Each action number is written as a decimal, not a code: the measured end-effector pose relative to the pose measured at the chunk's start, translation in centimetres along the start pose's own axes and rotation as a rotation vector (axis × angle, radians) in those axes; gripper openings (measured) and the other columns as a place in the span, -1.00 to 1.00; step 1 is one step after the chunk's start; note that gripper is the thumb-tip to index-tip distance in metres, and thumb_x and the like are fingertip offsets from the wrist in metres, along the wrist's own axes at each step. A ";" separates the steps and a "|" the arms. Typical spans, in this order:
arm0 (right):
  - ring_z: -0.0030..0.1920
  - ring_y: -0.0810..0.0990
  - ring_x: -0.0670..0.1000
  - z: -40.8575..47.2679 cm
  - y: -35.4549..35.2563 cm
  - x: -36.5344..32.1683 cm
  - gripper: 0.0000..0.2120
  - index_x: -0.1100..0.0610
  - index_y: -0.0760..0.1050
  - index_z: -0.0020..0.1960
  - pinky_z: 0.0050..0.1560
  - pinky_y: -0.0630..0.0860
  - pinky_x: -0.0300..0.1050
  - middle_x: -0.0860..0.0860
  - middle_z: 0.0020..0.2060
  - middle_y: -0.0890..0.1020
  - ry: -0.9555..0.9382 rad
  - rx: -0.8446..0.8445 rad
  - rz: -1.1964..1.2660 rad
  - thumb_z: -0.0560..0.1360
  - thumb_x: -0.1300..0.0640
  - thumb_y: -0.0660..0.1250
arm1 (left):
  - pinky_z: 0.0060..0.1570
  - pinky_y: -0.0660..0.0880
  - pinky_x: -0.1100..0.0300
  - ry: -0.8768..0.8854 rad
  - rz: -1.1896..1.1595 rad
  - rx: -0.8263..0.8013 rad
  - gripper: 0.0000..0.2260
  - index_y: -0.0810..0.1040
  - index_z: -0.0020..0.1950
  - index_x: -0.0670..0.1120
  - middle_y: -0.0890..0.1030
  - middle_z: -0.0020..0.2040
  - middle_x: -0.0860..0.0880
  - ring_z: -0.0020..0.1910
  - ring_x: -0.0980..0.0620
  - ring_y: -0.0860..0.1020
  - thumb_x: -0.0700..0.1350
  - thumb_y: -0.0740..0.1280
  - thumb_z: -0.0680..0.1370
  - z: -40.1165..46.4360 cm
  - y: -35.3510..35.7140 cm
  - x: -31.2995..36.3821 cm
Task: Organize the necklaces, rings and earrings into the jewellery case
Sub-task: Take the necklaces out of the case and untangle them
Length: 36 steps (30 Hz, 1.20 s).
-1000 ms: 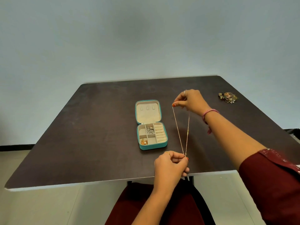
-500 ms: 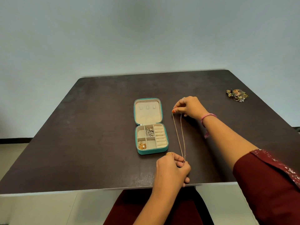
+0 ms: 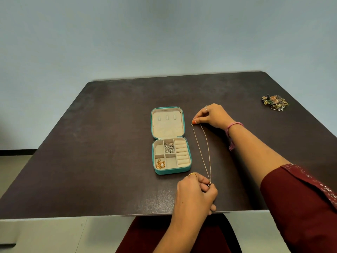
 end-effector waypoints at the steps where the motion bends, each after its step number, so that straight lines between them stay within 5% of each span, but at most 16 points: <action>1: -0.15 0.57 -0.19 0.1 0.0 0.1 -0.88 0.02 0.68 -0.13 -0.17 0.39 -0.45 -0.11 -0.22 0.67 0.004 -0.006 0.003 0.34 0.05 0.52 | -0.40 0.58 0.07 -0.003 -0.001 -0.006 -0.93 0.49 -0.11 -0.09 0.55 -0.26 0.03 -0.53 0.09 0.56 -0.13 0.35 0.51 0.0 0.0 0.0; 10: -0.17 0.54 -0.19 0.3 0.1 0.3 -0.88 0.06 0.68 -0.10 -0.18 0.37 -0.44 -0.08 -0.19 0.66 0.030 -0.002 -0.009 0.38 0.07 0.50 | -0.37 0.57 0.09 -0.043 0.020 -0.051 -0.93 0.47 -0.07 -0.08 0.56 -0.27 0.03 -0.47 0.06 0.60 -0.13 0.35 0.53 0.4 -0.1 -0.5; 16: -0.18 0.52 -0.17 0.1 -0.2 0.7 -0.86 0.08 0.68 -0.09 -0.21 0.36 -0.44 -0.04 -0.17 0.65 0.054 0.064 -0.024 0.39 0.04 0.49 | -0.38 0.55 0.17 -0.047 0.046 -0.046 -0.92 0.48 -0.08 -0.06 0.54 -0.53 0.12 -0.44 0.01 0.64 -0.10 0.36 0.53 0.6 -0.2 -0.6; 25: -0.13 0.53 -0.14 -0.3 -0.4 0.5 -0.82 0.08 0.68 -0.06 -0.18 0.39 -0.38 -0.05 -0.16 0.65 0.050 0.071 -0.054 0.40 0.01 0.48 | -0.35 0.59 0.09 -0.044 -0.026 -0.044 -0.90 0.48 -0.08 -0.07 0.53 -0.50 0.14 -0.44 0.00 0.64 -0.11 0.40 0.50 0.5 -0.2 -0.8; 31: -0.13 0.57 -0.12 -0.4 -0.6 1.1 -0.83 0.09 0.67 -0.04 -0.08 0.47 -0.27 -0.03 -0.14 0.67 0.092 0.042 0.036 0.45 0.02 0.43 | -0.40 0.57 0.22 -0.075 -0.117 -0.090 -0.88 0.52 -0.05 -0.09 0.53 -0.47 0.10 -0.44 0.04 0.63 -0.12 0.43 0.49 0.2 -0.4 -1.1; 36: -0.20 0.59 -0.09 -1.3 -0.6 0.3 -0.86 0.16 0.57 0.07 -0.22 0.50 -0.29 0.04 -0.15 0.64 0.137 -0.025 0.200 0.54 0.16 0.32 | -0.46 0.42 0.29 0.127 -0.002 0.011 -0.86 0.55 -0.18 -0.05 0.47 -0.47 0.09 -0.54 0.12 0.48 -0.02 0.42 0.49 0.4 -3.6 0.7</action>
Point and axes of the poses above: each hand's wrist, its own z-axis towards the middle knuckle, its own y-axis out of the palm, x = y × z, the point moved 10 cm from there along z, towards the middle knuckle
